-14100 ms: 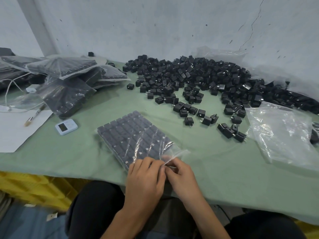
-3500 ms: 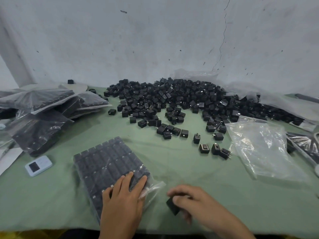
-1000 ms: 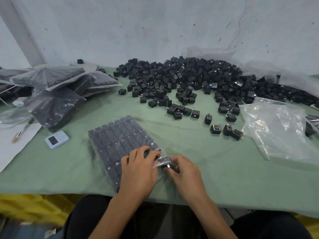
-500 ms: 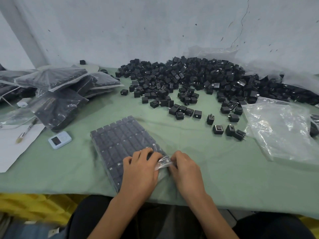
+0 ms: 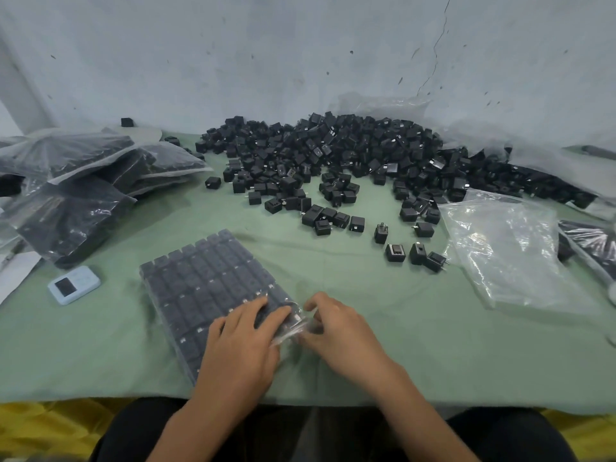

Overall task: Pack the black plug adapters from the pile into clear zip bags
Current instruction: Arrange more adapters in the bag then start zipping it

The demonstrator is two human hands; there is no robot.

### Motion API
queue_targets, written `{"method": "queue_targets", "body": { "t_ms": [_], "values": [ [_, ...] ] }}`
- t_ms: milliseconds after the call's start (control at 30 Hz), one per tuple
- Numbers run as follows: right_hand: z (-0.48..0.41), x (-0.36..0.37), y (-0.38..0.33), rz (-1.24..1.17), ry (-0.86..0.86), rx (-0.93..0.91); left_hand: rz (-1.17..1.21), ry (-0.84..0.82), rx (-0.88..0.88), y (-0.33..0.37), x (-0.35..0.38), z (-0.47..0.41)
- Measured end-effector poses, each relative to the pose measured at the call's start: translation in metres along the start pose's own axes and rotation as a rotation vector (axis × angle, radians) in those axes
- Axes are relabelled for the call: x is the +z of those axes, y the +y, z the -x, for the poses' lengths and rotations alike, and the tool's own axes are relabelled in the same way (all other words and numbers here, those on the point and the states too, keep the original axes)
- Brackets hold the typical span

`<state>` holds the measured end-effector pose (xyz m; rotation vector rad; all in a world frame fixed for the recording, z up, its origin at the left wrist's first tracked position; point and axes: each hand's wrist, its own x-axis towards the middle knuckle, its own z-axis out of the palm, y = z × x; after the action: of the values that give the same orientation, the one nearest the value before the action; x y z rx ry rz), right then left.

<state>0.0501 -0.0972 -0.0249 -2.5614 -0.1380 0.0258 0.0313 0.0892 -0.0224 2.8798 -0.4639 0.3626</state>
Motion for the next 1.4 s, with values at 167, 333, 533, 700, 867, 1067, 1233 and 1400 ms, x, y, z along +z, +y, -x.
{"method": "queue_targets", "body": {
  "t_ms": [167, 333, 533, 700, 867, 1067, 1233, 1400],
  "values": [
    [-0.024, -0.067, 0.036, -0.096, -0.09, 0.098, 0.033, 0.007, 0.0, -0.013, -0.002, 0.019],
    [-0.036, -0.089, 0.048, -0.076, -0.049, 0.108, 0.042, 0.011, -0.02, -0.011, -0.002, 0.019],
    [-0.01, -0.013, 0.016, -0.122, -0.238, -0.199, 0.041, -0.008, -0.07, -0.007, -0.005, 0.008],
    [-0.011, 0.009, 0.007, -0.098, 0.008, -0.209, -0.052, -0.028, -0.201, -0.015, -0.001, 0.017],
    [-0.011, 0.018, 0.006, -0.139, 0.103, -0.172, -0.066, -0.021, -0.196, -0.016, -0.004, 0.018],
    [-0.008, 0.025, 0.009, -0.171, 0.189, -0.17, -0.048, -0.034, -0.189, -0.02, -0.006, 0.021],
    [-0.008, 0.027, 0.013, -0.209, 0.2, -0.187, 0.002, -0.108, -0.275, -0.026, 0.005, 0.028],
    [-0.01, 0.03, 0.014, -0.198, 0.215, -0.167, 0.063, -0.116, -0.27, -0.029, 0.009, 0.031]
  ]
}}
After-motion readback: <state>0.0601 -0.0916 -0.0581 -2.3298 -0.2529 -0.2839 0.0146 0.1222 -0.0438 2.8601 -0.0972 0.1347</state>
